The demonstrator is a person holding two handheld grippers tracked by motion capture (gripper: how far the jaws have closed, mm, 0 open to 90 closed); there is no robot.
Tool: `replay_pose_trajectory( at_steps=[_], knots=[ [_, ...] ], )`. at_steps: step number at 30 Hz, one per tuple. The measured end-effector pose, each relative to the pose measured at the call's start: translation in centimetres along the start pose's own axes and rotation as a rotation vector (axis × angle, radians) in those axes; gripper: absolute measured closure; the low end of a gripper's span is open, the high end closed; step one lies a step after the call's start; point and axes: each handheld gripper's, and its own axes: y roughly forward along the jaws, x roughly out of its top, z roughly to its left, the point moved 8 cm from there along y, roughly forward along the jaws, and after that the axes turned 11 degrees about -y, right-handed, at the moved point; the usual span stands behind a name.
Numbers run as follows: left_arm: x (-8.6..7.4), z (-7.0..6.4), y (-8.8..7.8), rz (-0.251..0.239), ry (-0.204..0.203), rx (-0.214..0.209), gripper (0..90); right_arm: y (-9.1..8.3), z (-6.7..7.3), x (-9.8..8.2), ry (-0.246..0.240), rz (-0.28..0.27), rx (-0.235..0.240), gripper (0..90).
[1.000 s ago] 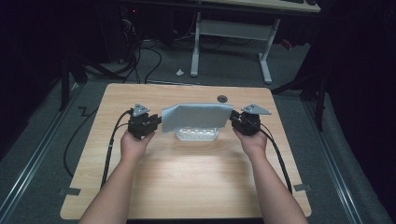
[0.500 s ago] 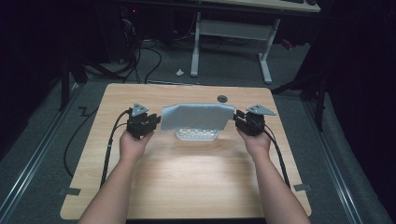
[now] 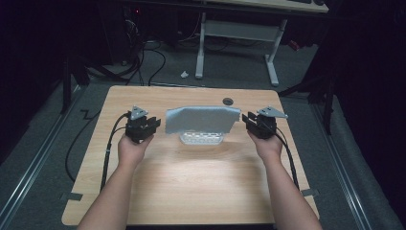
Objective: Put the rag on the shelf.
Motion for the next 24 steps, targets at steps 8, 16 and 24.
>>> replay_pose_trajectory(
  at_steps=[8, 16, 24],
  knots=[
    [-1.6, 1.1, -3.2, -0.027, -0.008, -0.006, 70.0, -2.0, 0.1, -0.3, -0.021, -0.017, -0.015, 64.8],
    [-8.2, -2.9, -9.3, 0.004, 0.037, -0.051, 56.9, -8.0, 4.2, -3.4, -0.096, 0.020, -0.002, 54.6],
    [-15.5, -9.2, -11.0, 0.138, 0.117, -0.148, 50.7, -12.9, 11.2, -8.8, -0.107, 0.024, 0.053, 55.6]
  ],
)
